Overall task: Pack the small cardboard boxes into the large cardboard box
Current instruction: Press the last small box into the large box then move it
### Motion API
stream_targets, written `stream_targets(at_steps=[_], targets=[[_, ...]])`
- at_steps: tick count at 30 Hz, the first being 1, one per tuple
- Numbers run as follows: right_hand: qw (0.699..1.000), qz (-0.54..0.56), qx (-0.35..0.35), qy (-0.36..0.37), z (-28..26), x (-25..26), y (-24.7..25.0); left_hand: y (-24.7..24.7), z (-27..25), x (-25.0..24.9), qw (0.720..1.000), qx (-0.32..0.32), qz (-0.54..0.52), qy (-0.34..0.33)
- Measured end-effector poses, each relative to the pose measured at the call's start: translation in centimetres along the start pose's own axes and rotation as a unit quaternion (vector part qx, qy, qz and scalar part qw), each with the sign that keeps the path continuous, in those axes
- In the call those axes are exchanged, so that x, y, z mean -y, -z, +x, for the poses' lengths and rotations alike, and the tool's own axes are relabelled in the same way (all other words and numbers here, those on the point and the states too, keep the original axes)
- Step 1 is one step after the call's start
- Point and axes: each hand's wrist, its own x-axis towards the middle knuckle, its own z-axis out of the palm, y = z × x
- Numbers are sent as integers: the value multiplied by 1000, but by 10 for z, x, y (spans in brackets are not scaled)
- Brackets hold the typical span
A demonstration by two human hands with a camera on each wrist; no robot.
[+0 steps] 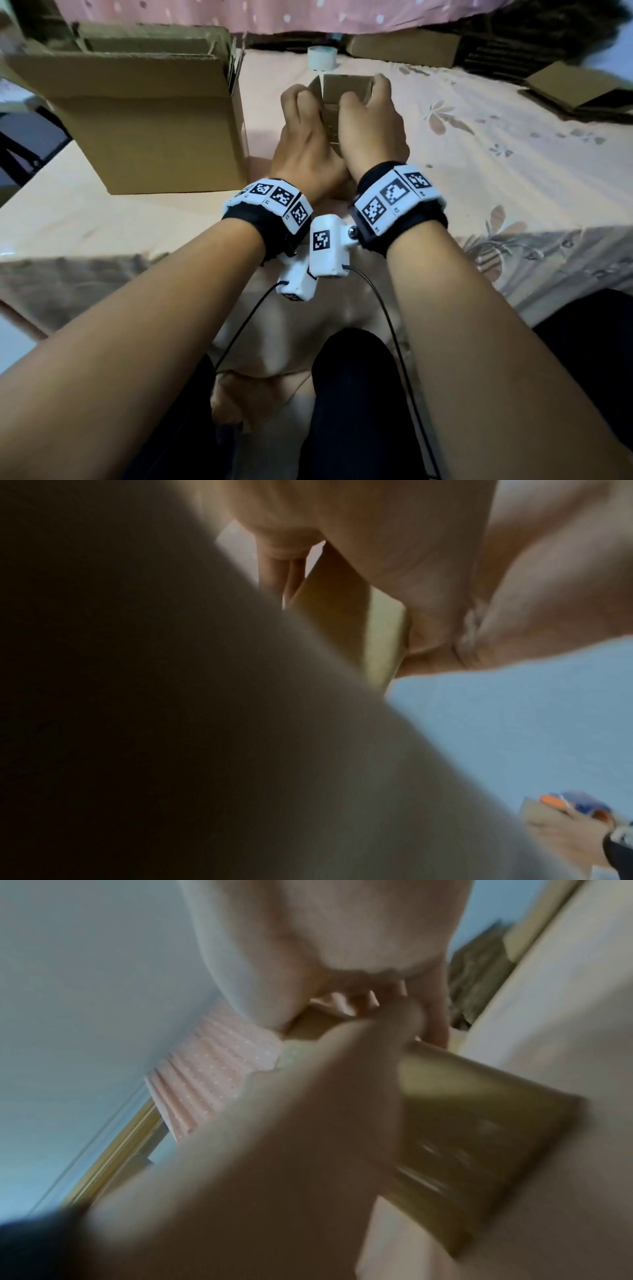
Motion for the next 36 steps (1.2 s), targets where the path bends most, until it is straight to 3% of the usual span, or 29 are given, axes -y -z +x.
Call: stream_targets(at_steps=[5,8,11,15,18,27,36], targets=[[986,161,-37,17,-10,-21,-16,8,-1,0,999,8,-33,13],[966,252,-45,-34,-6,-40,-13,15,-4,13,995,53,-78,39],[956,277,-18,-97,0,-60,-11,24,-11,26,975,112,-180,62],[963,245,12,-109,-2,-67,-6,30,-22,32,972,125,-177,95],[960,261,-8,-97,-7,-65,0,31,-28,36,970,112,-180,119],[956,270,-115,-13,-18,-35,17,47,-21,27,960,81,-250,91],[926,306,-199,91,-33,2,30,87,1,-7,978,-15,-209,-9]])
